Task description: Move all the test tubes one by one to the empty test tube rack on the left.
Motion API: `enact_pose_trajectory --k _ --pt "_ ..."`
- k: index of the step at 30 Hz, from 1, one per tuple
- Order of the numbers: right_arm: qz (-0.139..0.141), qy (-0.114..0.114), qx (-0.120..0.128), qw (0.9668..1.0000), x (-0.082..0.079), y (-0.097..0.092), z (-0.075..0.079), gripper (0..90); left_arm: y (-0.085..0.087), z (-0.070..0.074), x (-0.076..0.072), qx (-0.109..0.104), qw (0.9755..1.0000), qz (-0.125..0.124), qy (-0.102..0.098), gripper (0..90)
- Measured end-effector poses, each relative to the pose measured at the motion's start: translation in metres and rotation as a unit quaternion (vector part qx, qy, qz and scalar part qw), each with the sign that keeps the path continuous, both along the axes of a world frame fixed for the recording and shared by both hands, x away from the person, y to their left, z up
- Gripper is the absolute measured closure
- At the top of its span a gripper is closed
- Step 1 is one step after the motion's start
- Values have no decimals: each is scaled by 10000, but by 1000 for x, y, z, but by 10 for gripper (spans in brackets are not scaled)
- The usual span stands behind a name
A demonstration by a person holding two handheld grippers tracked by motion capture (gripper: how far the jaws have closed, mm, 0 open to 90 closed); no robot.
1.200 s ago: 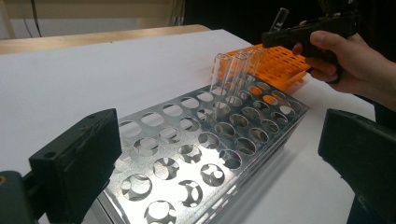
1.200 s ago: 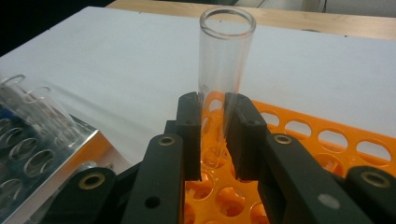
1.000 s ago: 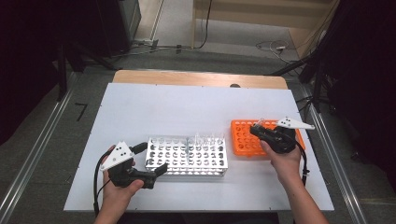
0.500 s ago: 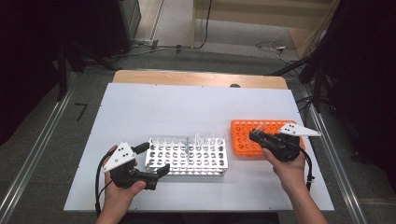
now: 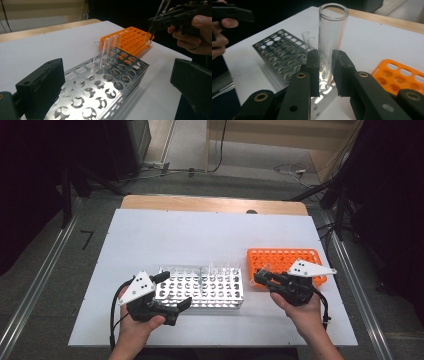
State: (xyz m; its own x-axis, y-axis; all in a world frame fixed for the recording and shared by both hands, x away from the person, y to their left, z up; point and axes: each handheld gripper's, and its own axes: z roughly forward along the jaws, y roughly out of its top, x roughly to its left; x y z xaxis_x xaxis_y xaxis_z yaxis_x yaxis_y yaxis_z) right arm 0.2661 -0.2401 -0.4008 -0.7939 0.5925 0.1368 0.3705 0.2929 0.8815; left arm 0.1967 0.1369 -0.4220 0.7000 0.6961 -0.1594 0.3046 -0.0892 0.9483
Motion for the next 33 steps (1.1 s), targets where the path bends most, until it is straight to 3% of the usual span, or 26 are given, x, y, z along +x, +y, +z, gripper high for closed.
enact_pose_trajectory --k 15,23,33 --pt "766 10 -78 9970 -27 39 3 739 -17 12 -1 -80 9997 -198 -91 10" --pt "1031 64 -128 9946 -37 56 0 739 -22 17 -3 -118 9994 -306 -122 13" --pt "1254 203 -298 9914 -46 80 -10 740 -32 21 -7 -195 9977 -633 -155 104"
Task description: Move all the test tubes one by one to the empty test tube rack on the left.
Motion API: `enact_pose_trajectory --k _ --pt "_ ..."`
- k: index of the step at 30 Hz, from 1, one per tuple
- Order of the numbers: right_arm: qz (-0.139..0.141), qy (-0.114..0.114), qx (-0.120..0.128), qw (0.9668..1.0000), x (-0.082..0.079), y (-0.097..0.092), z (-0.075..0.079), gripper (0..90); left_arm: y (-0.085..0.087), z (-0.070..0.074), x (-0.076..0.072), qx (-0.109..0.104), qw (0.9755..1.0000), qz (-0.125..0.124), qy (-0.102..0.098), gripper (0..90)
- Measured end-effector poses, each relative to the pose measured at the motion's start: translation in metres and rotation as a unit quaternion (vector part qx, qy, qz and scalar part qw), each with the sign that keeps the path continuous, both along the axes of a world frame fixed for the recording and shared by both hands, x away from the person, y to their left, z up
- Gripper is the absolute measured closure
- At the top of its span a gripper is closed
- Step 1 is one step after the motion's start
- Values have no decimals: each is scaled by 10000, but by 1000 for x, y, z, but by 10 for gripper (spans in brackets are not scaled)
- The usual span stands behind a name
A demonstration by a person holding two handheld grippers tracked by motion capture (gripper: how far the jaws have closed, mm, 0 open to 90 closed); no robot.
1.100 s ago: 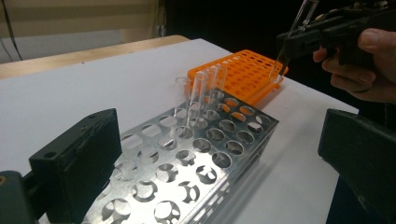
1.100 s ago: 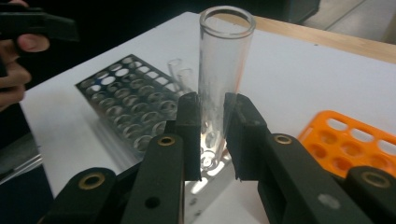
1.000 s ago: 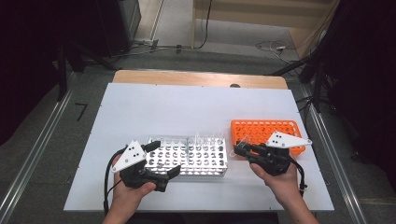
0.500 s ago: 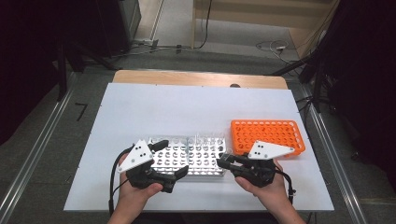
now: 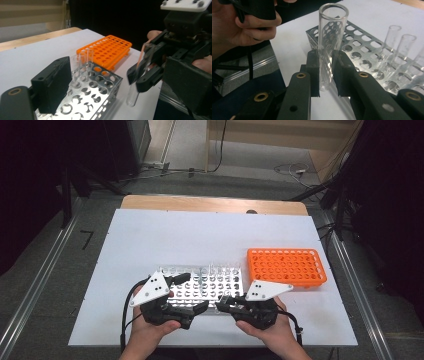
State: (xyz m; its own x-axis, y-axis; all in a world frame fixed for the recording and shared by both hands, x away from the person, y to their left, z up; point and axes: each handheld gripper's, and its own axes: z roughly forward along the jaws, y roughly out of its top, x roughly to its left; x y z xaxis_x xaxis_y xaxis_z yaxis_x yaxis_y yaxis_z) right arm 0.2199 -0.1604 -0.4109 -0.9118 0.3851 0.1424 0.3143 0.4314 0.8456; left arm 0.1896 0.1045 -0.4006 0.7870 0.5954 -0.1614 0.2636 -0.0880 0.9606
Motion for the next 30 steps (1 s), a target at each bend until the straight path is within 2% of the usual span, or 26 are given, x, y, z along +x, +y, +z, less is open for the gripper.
enact_pose_trajectory --k 4,11,15,19,25,30 --pt "53 -3 -66 10000 -2 6 -2 740 -5 2 -2 -5 10000 -84 22 185" --pt "118 42 -100 9999 -3 12 -5 740 -15 0 -4 46 9990 -439 46 316" --pt "168 31 -126 9998 -4 15 -6 739 -22 -2 -4 168 9986 -502 90 439" --pt "199 17 -131 9997 -6 18 -6 739 -26 -4 -4 166 9977 -637 143 547" --pt "238 1 -154 9996 -8 20 -6 739 -28 -6 -2 169 9971 -694 274 674" --pt "261 -9 -151 9995 -10 21 -6 739 -29 -6 -2 183 9970 -690 284 725"
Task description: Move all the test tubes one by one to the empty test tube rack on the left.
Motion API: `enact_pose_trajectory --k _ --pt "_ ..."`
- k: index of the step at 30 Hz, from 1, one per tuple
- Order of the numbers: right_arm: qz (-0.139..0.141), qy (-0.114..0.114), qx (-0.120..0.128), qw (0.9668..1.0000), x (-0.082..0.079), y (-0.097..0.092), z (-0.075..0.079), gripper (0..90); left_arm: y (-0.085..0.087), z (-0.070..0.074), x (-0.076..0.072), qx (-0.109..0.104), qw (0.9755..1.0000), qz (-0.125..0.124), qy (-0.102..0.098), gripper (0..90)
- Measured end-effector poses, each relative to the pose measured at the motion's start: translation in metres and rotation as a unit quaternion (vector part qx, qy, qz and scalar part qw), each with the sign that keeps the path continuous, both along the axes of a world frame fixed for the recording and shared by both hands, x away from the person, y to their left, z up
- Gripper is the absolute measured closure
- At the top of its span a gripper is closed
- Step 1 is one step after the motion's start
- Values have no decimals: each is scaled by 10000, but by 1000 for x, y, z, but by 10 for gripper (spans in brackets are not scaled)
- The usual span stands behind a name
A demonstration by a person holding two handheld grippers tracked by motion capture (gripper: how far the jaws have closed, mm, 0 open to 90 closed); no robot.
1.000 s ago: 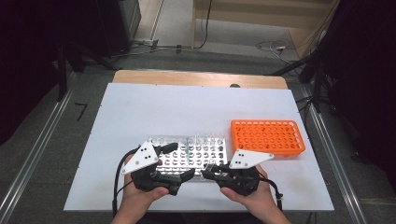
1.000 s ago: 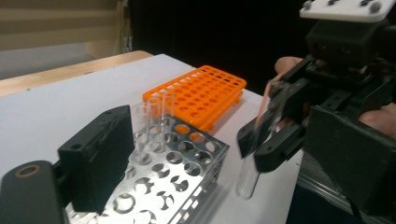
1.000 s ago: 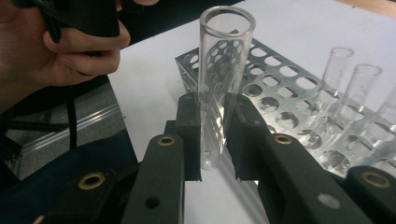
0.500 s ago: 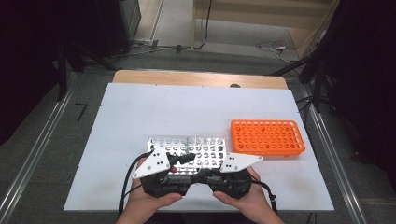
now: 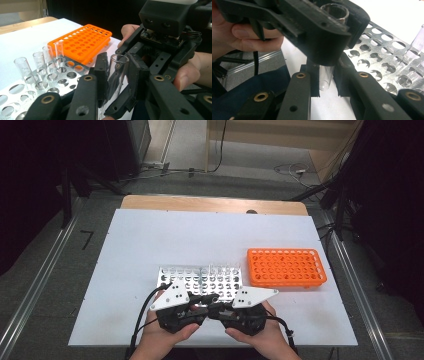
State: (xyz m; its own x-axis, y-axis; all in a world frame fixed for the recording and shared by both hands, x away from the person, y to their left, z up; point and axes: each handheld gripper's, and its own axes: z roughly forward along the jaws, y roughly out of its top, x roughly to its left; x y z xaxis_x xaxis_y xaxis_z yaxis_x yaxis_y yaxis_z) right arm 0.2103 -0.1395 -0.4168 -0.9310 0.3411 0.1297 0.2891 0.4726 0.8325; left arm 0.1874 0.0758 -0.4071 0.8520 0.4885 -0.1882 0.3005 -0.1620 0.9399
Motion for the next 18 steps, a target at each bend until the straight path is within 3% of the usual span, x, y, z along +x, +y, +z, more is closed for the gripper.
enact_pose_trajectory --k 15,18 --pt "50 82 15 10000 4 0 -4 731 1 -1 0 176 9997 160 -97 759" --pt "60 79 -16 9999 5 -1 -5 682 2 -1 1 154 9996 217 -101 759"
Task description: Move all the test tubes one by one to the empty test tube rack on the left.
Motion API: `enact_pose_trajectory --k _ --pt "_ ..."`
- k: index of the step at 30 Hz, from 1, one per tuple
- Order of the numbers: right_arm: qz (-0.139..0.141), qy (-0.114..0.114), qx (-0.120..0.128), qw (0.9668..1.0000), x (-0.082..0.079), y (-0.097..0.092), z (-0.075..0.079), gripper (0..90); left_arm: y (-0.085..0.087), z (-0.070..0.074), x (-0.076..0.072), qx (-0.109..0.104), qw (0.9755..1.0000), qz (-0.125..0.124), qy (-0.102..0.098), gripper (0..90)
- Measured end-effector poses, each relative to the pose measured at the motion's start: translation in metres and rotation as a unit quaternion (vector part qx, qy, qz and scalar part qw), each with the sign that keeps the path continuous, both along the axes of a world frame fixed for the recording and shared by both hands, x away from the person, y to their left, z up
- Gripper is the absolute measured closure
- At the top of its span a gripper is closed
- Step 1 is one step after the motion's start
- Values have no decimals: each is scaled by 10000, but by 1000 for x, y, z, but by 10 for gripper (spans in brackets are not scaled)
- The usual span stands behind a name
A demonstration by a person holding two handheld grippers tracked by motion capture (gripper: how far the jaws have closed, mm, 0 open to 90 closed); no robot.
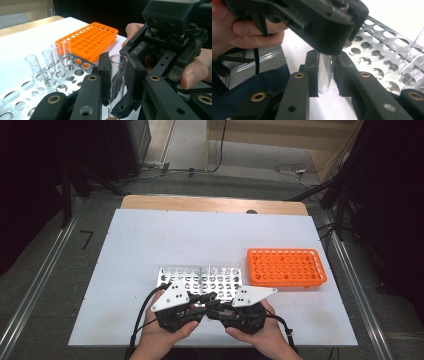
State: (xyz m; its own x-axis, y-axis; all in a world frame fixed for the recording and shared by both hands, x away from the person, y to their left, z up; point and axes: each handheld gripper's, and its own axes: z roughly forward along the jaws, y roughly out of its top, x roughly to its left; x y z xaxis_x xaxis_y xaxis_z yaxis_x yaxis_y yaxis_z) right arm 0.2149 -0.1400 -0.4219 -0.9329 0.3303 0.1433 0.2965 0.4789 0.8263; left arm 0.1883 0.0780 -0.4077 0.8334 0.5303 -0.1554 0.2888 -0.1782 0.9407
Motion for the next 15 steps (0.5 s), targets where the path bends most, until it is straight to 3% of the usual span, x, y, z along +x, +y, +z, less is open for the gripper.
enact_pose_trajectory --k 7,10,15 --pt "114 12 -19 9999 3 -4 -2 441 5 1 3 -34 10000 91 2 759" --pt "157 -60 -80 9998 5 -10 -3 387 7 0 4 -41 9999 150 14 759" --pt "24 -42 92 9999 11 -28 -4 307 13 1 8 -64 9997 222 1 760"
